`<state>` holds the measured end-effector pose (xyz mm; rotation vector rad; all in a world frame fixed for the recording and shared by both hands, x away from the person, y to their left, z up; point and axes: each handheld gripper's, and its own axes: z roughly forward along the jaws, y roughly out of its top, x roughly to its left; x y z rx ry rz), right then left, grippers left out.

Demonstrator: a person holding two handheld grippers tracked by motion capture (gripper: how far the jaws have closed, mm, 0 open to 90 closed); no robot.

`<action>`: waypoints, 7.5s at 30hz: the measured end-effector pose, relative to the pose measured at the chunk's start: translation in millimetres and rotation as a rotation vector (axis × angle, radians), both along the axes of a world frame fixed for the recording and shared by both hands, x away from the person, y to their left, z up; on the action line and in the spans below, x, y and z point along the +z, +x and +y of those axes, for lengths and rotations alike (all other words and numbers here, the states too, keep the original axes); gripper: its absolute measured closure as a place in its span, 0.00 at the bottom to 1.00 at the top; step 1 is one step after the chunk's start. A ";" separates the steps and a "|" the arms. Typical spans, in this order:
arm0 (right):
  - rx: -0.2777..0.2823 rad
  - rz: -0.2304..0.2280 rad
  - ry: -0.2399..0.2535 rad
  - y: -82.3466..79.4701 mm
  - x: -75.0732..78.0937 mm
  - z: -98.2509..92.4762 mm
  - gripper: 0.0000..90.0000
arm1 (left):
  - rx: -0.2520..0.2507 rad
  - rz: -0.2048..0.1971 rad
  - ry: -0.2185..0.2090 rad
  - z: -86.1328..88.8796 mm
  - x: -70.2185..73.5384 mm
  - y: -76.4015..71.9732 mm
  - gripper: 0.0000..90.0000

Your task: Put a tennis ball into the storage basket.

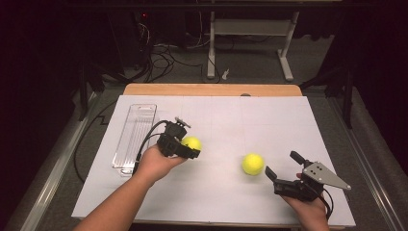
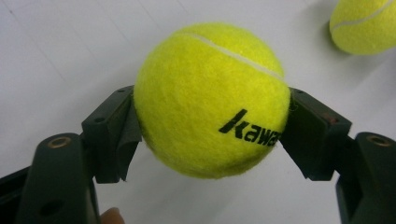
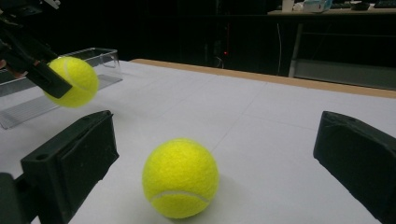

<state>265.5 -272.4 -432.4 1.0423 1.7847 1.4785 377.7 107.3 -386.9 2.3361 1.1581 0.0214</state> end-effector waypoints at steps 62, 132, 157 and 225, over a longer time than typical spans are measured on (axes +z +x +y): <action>0.007 0.006 -0.016 -0.6 -1.7 4.7 0.00 | -0.150 0.316 0.268 52.8 -8.9 -47.7 0.30; 0.007 0.004 -0.020 -0.1 -2.4 4.6 0.00 | -0.022 0.369 0.224 110.6 69.7 -5.1 0.30; 0.007 0.003 -0.021 -0.2 -2.2 5.0 0.00 | 0.092 0.392 0.234 144.2 67.1 11.8 0.30; 0.011 0.005 -0.023 0.3 -2.5 4.7 0.00 | 0.142 0.429 0.328 135.0 6.6 24.0 0.30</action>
